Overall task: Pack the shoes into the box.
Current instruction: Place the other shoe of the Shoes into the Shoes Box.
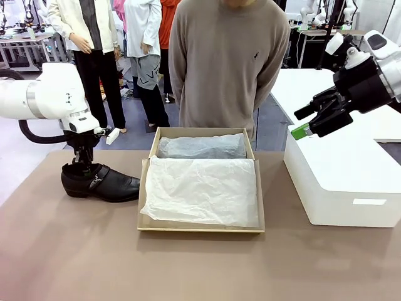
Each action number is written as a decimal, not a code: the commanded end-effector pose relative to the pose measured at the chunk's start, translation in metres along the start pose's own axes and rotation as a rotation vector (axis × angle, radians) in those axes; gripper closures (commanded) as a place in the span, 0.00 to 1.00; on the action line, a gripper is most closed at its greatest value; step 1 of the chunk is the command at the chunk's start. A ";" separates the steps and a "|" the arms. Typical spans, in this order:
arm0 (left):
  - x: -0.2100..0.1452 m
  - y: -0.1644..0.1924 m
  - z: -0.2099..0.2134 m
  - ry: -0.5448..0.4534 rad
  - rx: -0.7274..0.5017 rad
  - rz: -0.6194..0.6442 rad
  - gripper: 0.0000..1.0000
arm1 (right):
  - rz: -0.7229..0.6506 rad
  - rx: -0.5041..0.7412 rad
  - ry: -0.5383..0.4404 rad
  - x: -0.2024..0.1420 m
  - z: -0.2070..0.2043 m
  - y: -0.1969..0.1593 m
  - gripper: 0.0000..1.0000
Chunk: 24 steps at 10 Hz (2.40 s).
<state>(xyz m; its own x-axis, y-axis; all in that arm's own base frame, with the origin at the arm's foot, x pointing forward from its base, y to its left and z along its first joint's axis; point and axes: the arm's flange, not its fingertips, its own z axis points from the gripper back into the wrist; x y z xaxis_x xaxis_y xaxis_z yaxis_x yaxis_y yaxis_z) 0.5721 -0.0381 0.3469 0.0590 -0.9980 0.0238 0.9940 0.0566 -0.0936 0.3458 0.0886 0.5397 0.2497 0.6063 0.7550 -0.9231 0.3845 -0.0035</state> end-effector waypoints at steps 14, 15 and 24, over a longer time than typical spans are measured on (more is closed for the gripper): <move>-0.055 -0.051 0.113 -0.222 -0.030 0.536 1.00 | 0.026 0.012 -0.032 0.000 -0.002 -0.004 0.00; -0.055 -0.051 0.113 -0.222 -0.030 0.536 1.00 | 0.026 0.012 -0.032 0.000 -0.002 -0.004 0.00; 0.004 -0.077 0.163 -0.262 -0.109 1.182 1.00 | 0.026 0.012 -0.032 0.000 -0.002 -0.004 0.00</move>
<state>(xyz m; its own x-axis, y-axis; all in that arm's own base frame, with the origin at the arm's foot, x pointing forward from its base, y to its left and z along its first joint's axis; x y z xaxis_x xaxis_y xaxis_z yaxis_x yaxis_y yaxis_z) 0.5109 -0.0284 0.5058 0.9153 -0.3937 0.0854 0.4023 0.8821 -0.2450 0.3459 0.0888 0.5396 0.2495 0.6071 0.7545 -0.9234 0.3838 -0.0035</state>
